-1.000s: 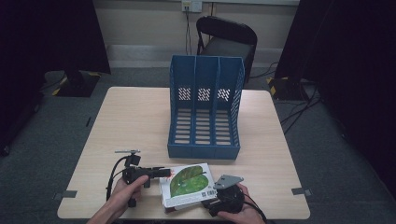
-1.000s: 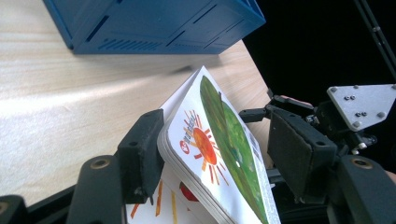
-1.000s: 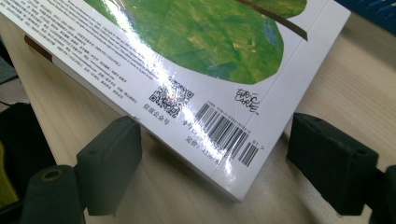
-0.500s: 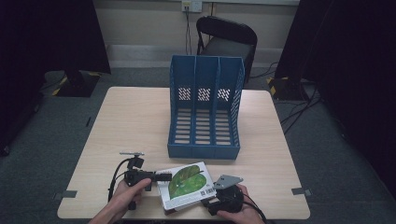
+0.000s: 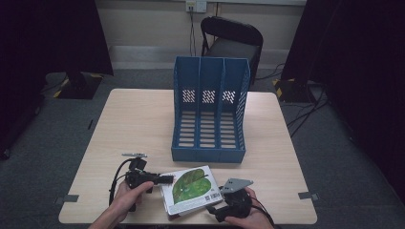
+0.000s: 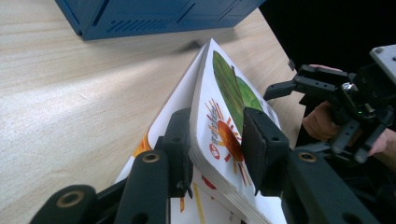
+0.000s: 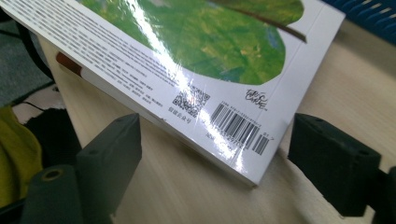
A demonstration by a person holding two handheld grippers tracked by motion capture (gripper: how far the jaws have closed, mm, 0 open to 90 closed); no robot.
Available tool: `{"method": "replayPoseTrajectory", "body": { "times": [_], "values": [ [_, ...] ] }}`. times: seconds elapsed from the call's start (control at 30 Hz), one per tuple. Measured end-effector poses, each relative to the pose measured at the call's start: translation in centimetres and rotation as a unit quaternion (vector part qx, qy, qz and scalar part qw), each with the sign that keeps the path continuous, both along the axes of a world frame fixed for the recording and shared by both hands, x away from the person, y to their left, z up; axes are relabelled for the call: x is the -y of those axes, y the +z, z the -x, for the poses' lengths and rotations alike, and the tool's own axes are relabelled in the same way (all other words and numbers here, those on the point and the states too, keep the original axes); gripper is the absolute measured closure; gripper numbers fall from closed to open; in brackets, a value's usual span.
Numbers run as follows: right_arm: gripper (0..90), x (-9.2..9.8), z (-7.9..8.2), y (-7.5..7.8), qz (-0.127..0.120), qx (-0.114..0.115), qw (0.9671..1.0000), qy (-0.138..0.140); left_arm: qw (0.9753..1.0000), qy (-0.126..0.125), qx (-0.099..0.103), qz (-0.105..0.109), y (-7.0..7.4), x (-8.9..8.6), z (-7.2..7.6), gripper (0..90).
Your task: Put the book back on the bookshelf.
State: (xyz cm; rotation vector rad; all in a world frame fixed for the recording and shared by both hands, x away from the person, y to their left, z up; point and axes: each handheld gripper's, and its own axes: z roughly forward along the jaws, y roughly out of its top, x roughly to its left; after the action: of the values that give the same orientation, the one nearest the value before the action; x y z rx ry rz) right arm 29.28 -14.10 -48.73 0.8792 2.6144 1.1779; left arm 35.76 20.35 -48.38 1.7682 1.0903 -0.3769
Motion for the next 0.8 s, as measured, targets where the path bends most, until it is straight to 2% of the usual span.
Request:
{"method": "replayPoseTrajectory", "body": {
  "times": [0.1,0.13,0.2,0.27,0.3,0.33,0.43,0.53,0.63,0.7,0.8],
  "values": [
    [15.7,0.8,-0.4,0.5,-0.019,-0.001,0.9998,-0.01,0.9997,-0.007,0.023,-0.003,0.6,0.2,0.1,64.2],
    [15.6,1.0,-0.7,0.7,-0.028,-0.002,0.9995,-0.013,0.9991,-0.014,0.038,-0.009,0.7,0.3,0.2,64.2],
    [15.6,1.4,-1.5,0.9,-0.037,-0.002,0.9991,-0.022,0.9974,-0.03,0.062,-0.024,1.2,0.7,0.5,64.8],
    [14.5,1.6,-2.4,0.9,-0.05,-0.017,0.9983,-0.025,0.9951,-0.043,0.082,-0.036,1.6,1.1,0.7,66.2],
    [13.6,1.6,-2.8,0.8,-0.052,-0.024,0.998,-0.026,0.9933,-0.052,0.096,-0.037,1.8,1.4,0.9,66.9],
    [13.6,1.6,-3.2,0.8,-0.054,-0.026,0.9979,-0.025,0.9925,-0.06,0.102,-0.03,1.9,1.6,1.1,68.4],
    [14.0,1.5,-4.0,0.9,-0.063,-0.026,0.9975,-0.018,0.9915,-0.065,0.108,-0.032,2.0,1.9,1.2,69.5],
    [18.6,1.4,-4.7,1.0,-0.079,-0.023,0.9965,-0.013,0.991,-0.068,0.11,-0.033,2.0,1.8,1.2,69.5],
    [21.9,1.2,-5.5,0.8,-0.084,-0.036,0.9957,-0.013,0.9895,-0.072,0.12,-0.036,2.1,1.9,1.3,69.5],
    [27.1,1.0,-6.0,0.5,-0.091,-0.053,0.9944,0.001,0.9887,-0.073,0.124,-0.04,2.2,1.9,1.4,69.6],
    [30.5,0.9,-5.7,0.8,-0.086,-0.048,0.9951,0.004,0.9874,-0.078,0.132,-0.041,2.4,1.9,1.5,69.8]
  ]
}}
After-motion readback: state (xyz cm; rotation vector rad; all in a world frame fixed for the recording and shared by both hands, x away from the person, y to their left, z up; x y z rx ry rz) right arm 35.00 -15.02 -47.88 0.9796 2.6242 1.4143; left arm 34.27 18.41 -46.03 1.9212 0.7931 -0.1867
